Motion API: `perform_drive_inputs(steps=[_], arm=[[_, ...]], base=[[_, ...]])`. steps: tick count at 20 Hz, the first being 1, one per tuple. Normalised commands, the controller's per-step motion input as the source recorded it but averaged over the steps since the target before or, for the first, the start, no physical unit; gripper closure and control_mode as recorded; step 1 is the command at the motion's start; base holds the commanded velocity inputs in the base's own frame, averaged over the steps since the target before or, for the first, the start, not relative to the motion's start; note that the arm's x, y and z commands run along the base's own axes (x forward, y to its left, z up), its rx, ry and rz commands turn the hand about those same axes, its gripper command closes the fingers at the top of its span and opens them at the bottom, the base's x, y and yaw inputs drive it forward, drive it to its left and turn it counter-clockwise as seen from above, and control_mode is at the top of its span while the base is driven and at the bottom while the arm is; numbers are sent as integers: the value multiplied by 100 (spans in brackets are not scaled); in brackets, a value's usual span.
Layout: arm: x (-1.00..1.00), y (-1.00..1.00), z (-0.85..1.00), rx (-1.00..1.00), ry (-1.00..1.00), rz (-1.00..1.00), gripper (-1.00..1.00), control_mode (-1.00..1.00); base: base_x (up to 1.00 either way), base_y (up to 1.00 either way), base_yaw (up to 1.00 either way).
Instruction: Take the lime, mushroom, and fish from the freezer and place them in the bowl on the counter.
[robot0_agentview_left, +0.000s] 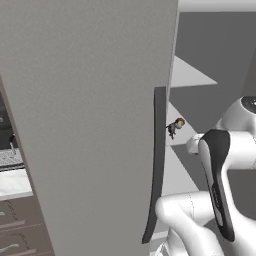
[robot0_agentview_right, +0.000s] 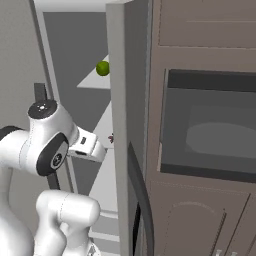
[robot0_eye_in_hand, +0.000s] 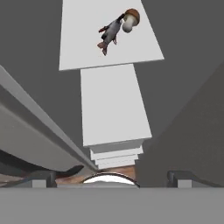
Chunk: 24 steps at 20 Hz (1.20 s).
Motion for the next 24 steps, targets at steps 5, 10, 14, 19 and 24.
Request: perform_drive_inputs(steps=[5,10,14,19,24], arm=[[56,-21,5,0,0,0,-100,-100],[53,-16,0,0,0,0,-100,-100],[47,0,0,0,0,0,-100,-100],[37,0,-8,0,0,0,-100,-100],[41,0,-14,0,0,0,-100,-100]], base=[[0,0,0],[0,0,0],[0,0,0],[0,0,0],[0,0,0]])
